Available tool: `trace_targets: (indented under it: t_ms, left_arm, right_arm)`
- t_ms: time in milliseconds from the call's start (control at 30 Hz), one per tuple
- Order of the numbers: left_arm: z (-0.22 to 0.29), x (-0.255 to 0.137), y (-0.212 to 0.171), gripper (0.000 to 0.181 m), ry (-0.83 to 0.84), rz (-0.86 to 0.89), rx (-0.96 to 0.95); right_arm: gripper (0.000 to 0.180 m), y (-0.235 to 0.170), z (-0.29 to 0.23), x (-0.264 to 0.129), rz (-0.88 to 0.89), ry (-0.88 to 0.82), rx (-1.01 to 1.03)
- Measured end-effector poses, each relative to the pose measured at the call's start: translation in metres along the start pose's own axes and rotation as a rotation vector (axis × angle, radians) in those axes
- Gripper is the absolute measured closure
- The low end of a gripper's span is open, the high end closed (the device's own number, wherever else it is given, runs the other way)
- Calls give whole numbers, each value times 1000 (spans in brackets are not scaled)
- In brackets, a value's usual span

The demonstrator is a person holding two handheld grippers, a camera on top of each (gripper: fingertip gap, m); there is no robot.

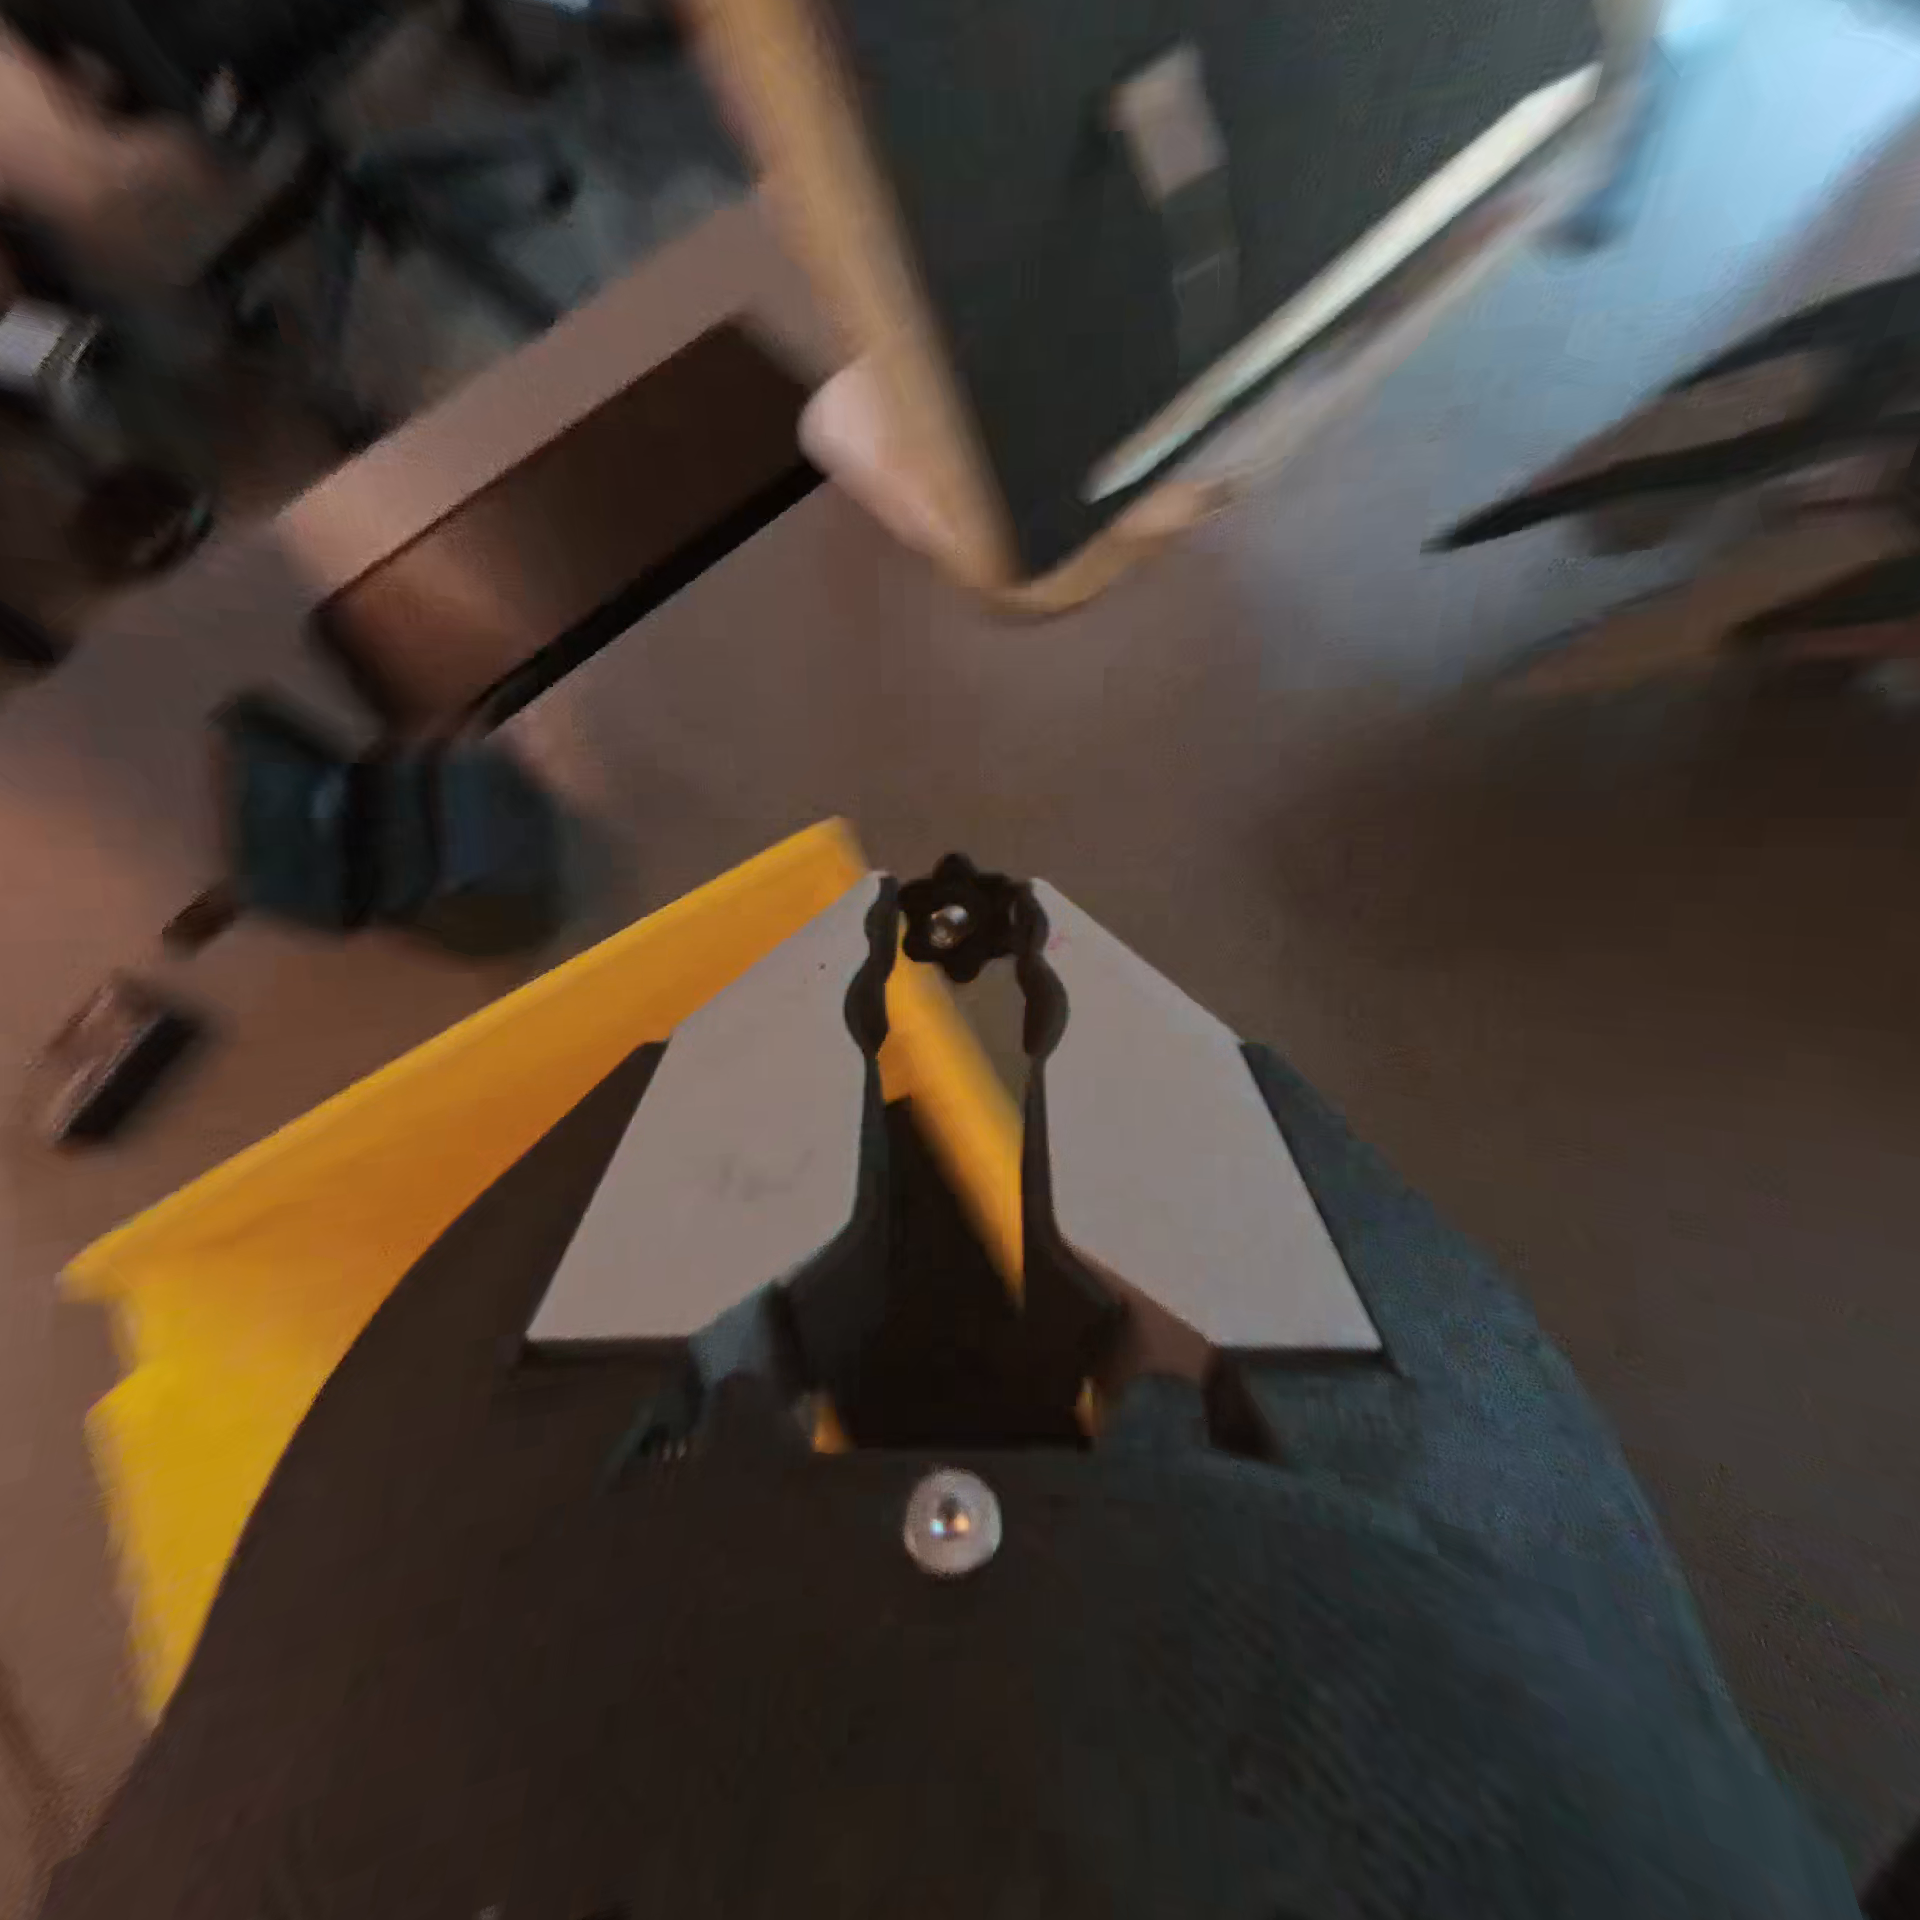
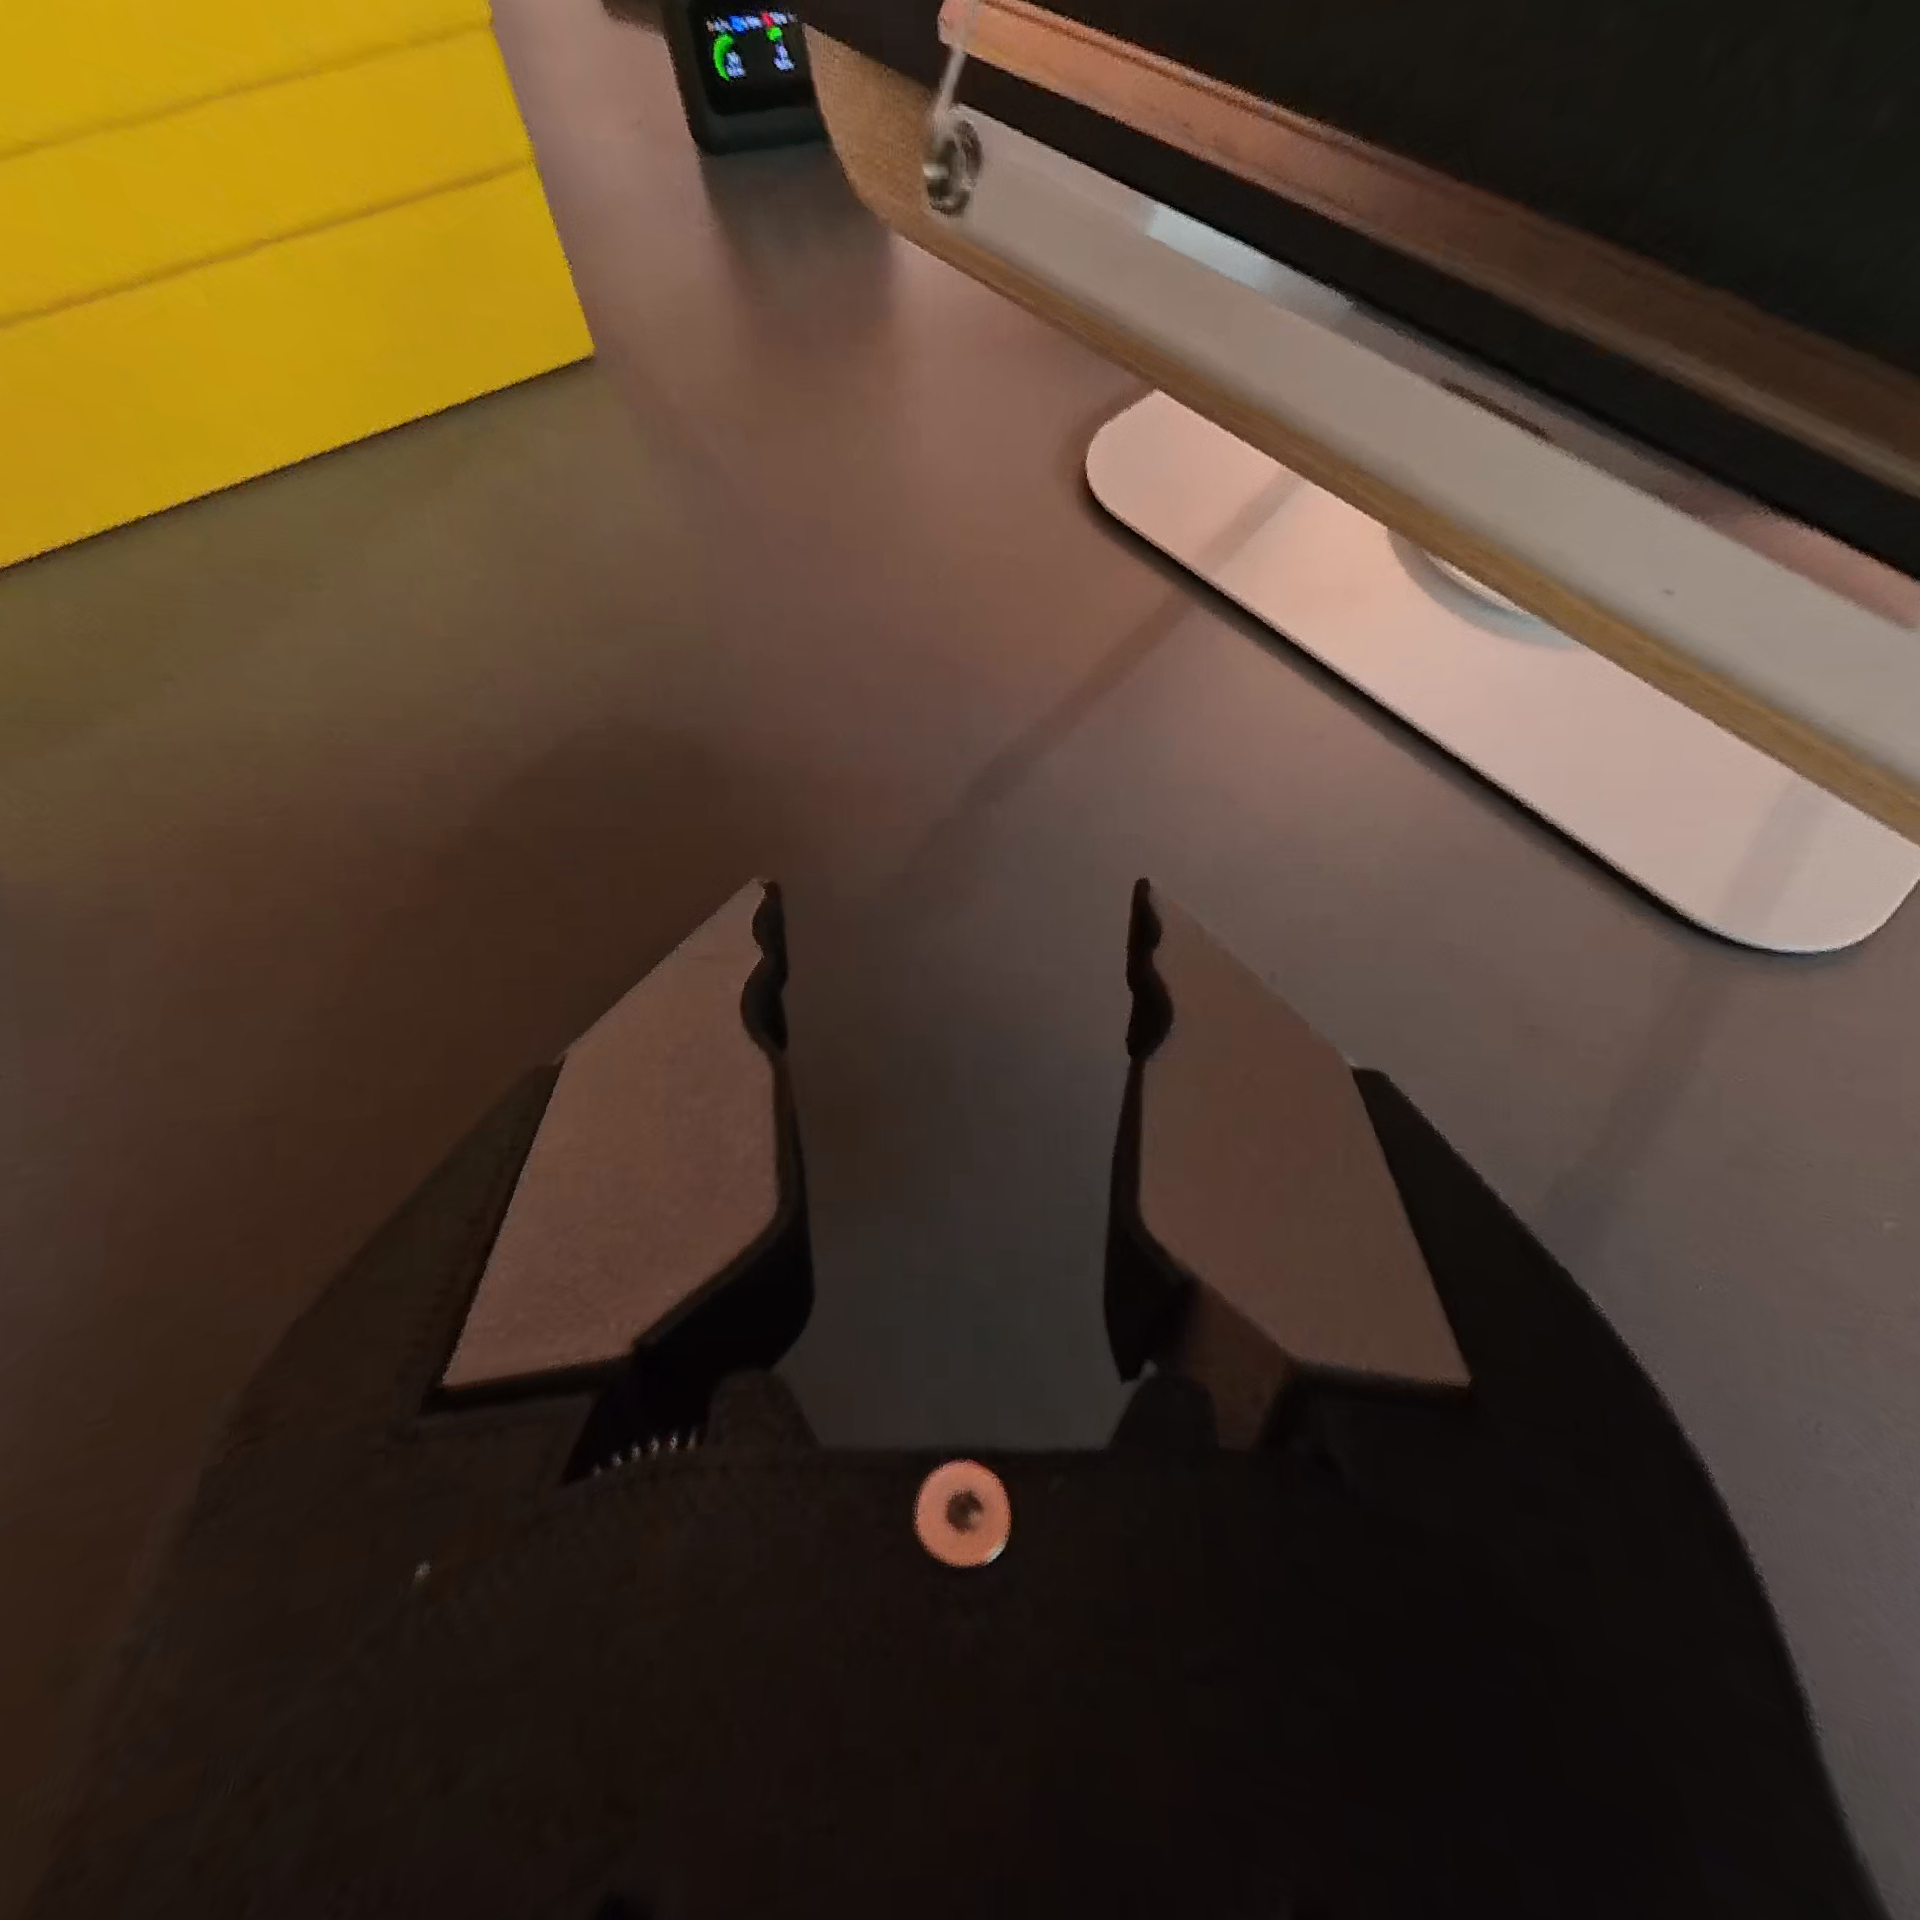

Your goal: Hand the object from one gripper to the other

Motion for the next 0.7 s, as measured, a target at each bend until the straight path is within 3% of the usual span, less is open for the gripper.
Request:
trace_targets:
  t_ms: [133, 233, 333, 500, 700]
  left_arm:
    - [120, 16, 15, 162, -230, 142, 89]
    - [168, 52, 4, 162, -274, 206, 99]
    - [187, 97, -16, 162, -287, 181, 24]
    - [200, 130, -10, 162, -288, 197, 84]
    - [191, 124, -10, 162, -381, 325, -81]
  right_arm:
    - [117, 7, -11, -2, 46, 36, -66]
    - [124, 6, -12, -5, 41, 10, -140]
    - [127, 1, -1, -8, 16, -61, -171]
    - [125, 6, 2, -10, 69, -38, -123]
    - [128, 10, 10, -8, 88, -84, -79]
Point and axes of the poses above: each gripper's, where its closed fingertips meet, x out along the fingers, y out of its top, z = x × y across the jaws, the point moved 2 cm from there along -x, back along the fingers, and after that the axes turned 7 degrees about z, right-handed, at the moved point
